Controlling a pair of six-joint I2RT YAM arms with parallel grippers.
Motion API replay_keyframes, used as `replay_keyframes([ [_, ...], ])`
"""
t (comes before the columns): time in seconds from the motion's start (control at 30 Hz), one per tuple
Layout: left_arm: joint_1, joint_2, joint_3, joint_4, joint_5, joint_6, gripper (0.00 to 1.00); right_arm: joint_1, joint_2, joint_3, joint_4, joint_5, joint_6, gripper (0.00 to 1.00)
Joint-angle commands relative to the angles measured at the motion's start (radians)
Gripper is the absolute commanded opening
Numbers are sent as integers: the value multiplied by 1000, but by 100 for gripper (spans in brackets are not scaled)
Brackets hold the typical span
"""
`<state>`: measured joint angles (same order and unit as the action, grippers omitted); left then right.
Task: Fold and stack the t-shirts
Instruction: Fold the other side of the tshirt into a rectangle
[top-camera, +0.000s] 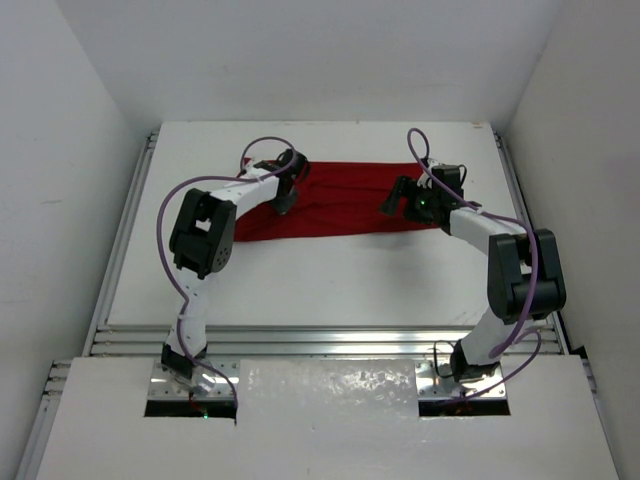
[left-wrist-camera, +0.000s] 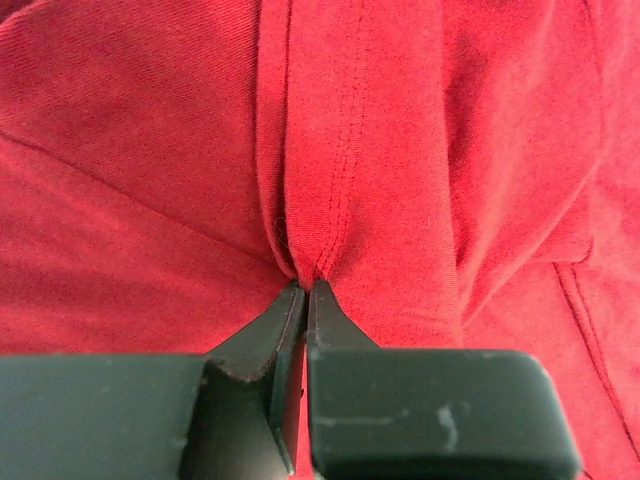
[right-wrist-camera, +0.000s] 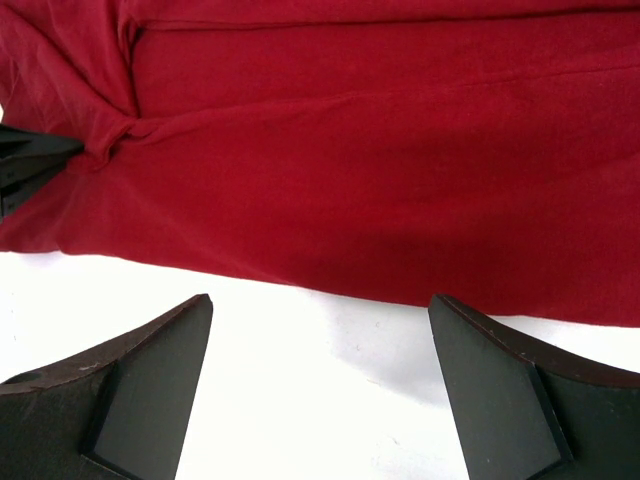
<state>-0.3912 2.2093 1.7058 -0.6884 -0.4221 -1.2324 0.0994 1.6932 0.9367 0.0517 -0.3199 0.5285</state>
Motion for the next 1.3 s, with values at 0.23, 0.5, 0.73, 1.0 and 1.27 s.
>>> replay_keyframes([
  [0.23, 17, -72, 20, 66, -55, 51, 0, -4, -40, 2, 31, -11, 1, 90],
  [0.5, 43, 13, 209, 33, -90, 131, 0, -4, -30, 13, 20, -7, -12, 90],
  [0.73, 45, 47, 199, 232, -40, 227, 0, -4, -10, 24, 20, -19, -13, 90],
  [1.0, 46, 165, 305, 339, 14, 347, 20, -4, -24, 22, 20, -19, -24, 90],
  [1.27, 54, 125, 377, 336, -139, 458, 77, -6, 2, 25, 37, -18, -27, 90],
])
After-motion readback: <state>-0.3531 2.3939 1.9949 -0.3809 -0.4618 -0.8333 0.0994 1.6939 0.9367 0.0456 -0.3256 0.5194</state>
